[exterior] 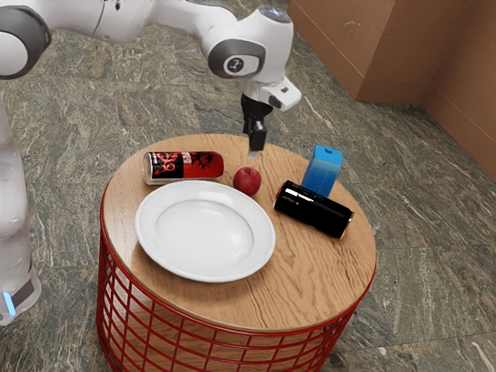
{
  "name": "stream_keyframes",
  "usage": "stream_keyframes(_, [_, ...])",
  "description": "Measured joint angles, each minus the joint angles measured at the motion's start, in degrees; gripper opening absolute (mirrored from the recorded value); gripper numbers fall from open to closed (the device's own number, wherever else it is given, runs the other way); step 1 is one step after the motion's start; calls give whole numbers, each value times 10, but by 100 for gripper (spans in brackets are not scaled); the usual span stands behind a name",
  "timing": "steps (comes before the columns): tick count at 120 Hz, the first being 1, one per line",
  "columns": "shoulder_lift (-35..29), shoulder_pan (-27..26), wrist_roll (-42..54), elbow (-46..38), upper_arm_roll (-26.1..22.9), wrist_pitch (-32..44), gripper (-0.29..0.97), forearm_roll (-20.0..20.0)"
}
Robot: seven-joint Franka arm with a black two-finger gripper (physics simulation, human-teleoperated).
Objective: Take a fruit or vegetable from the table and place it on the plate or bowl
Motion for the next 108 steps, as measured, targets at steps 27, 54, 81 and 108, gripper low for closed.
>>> stream_keyframes(27, [-30,0,19,-45,2,17,68,2])
stream_keyframes(54, [-22,0,31,-49,2,25,68,-1])
stream_keyframes(81, [-6,1,40,-39,4,32,68,-3])
stream_keyframes(108, [20,2,46,-27,5,37,68,-8])
